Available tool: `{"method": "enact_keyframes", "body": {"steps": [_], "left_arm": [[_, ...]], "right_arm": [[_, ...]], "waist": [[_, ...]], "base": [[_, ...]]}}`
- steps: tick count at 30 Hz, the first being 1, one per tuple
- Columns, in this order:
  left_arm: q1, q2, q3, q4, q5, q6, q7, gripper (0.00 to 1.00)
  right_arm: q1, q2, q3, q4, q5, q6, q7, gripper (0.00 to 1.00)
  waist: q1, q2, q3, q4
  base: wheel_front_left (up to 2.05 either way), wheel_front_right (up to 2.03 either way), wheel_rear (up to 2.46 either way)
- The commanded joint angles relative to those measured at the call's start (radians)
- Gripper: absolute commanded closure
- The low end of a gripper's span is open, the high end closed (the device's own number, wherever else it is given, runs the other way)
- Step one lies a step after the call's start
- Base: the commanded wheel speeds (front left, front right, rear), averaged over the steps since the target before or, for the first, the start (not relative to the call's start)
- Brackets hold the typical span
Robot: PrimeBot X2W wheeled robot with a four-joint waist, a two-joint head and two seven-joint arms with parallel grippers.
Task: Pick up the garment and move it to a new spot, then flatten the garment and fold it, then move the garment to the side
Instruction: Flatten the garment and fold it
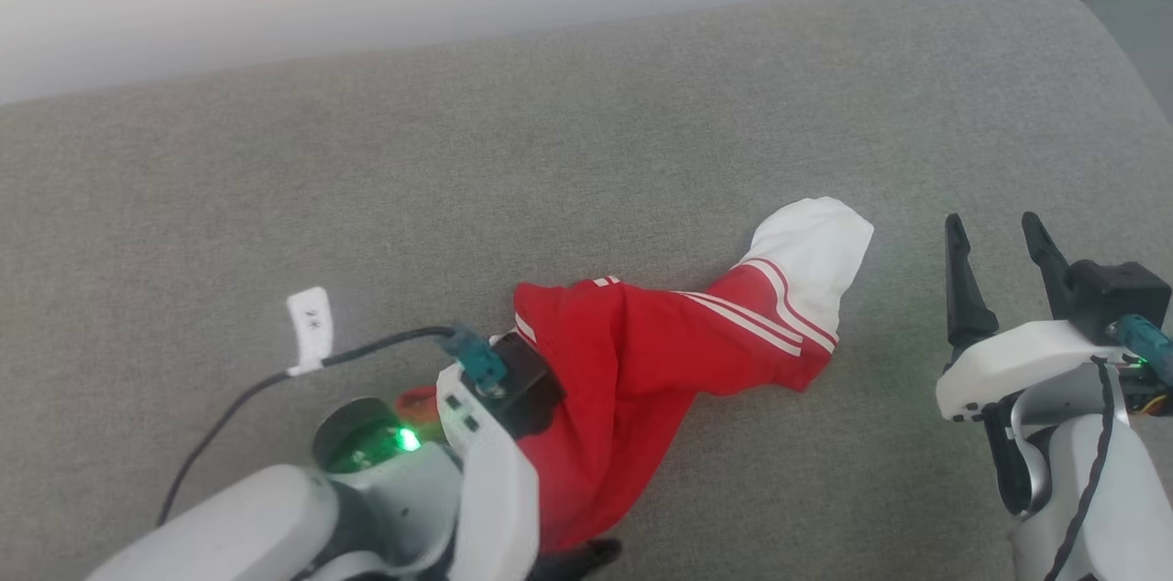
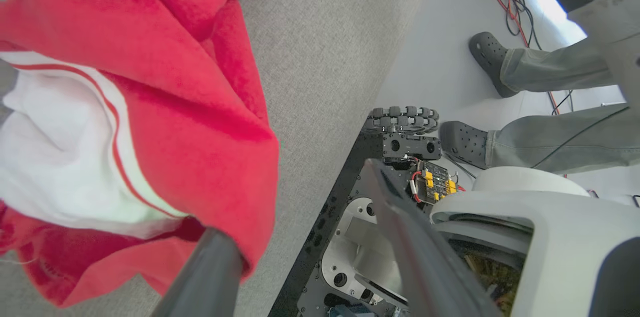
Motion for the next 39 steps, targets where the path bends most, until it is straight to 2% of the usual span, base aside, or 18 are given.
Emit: {"method": "enact_keyframes", "body": {"steps": [1, 16, 21, 28, 34, 39], "left_arm": [[0.006, 0.021, 0.018, -0.02, 0.004, 0.012, 0.002, 0.0], [-0.004, 0.104, 0.079, -0.142, -0.005, 0.055, 0.013, 0.0], [-0.032, 0.126, 0.131, -0.132, -0.012, 0.063, -0.008, 0.0], [-0.1, 0.106, 0.196, 0.002, -0.045, 0.042, -0.035, 0.0], [-0.157, 0.076, 0.187, 0.187, -0.039, -0.001, -0.025, 0.0], [-0.176, 0.044, 0.151, 0.34, -0.037, -0.017, 0.008, 0.0]], "right_arm": [[0.011, 0.002, -0.002, -0.006, -0.004, -0.002, 0.003, 0.0], [0.01, 0.002, -0.005, -0.025, -0.004, -0.002, 0.007, 0.0], [0.008, 0.002, -0.004, -0.028, -0.003, -0.002, 0.009, 0.0], [-0.02, 0.002, 0.016, -0.033, -0.001, -0.002, -0.003, 0.0], [-0.043, 0.002, 0.039, -0.043, 0.008, -0.002, -0.014, 0.0], [-0.055, 0.002, 0.055, -0.053, 0.01, -0.002, -0.027, 0.0]], "waist": [[0.0, -0.0001, -0.001, 0.003], [0.0, -0.0001, 0.015, 0.008], [0.0, -0.0001, 0.02, 0.007], [0.0, -0.0001, 0.027, -0.006], [0.0, -0.0001, 0.036, -0.028], [0.0, -0.0001, 0.047, -0.044]], "base": [[0.0, 0.0, 0.0], [0.0, 0.0, 0.0], [0.0, 0.0, 0.0], [0.0, 0.0, 0.0], [0.0, 0.0, 0.0], [0.0, 0.0, 0.0]]}}
